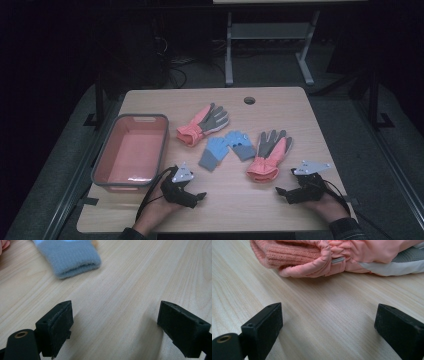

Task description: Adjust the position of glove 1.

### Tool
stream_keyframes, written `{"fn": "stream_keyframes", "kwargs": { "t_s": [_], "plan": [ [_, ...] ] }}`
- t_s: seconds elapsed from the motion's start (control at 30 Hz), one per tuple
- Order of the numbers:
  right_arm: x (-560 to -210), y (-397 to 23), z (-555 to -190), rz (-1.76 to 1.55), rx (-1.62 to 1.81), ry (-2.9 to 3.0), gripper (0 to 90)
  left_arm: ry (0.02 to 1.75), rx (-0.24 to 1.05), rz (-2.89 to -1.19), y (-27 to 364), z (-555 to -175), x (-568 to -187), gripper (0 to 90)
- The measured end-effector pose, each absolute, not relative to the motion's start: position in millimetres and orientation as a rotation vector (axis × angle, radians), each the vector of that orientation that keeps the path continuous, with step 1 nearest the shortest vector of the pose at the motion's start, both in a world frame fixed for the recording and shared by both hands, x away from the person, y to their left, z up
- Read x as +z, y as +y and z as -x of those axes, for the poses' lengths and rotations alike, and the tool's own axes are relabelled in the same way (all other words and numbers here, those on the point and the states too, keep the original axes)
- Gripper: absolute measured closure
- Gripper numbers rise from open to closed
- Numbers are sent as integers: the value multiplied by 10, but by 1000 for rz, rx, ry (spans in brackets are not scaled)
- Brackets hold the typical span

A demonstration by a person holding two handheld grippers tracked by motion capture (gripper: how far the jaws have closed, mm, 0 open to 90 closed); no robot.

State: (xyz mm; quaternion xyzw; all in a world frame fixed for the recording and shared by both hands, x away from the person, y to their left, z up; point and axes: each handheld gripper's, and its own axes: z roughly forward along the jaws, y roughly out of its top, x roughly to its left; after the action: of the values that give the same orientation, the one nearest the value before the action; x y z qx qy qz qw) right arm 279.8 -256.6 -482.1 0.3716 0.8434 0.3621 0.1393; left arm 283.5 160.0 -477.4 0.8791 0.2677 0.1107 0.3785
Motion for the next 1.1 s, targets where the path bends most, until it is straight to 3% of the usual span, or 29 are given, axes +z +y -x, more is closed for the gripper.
{"fn": "stream_keyframes", "kwargs": {
  "t_s": [0.67,1.1],
  "plan": [
    [-4820,-2560,-2792,-1079,1047,2441,76,773,268,-2264,1539,-2940,-4614,143],
    [-4820,-2554,-2792,-1082,1044,2440,73,802,272,-2251,1461,-3052,-4494,226]
  ]
}}
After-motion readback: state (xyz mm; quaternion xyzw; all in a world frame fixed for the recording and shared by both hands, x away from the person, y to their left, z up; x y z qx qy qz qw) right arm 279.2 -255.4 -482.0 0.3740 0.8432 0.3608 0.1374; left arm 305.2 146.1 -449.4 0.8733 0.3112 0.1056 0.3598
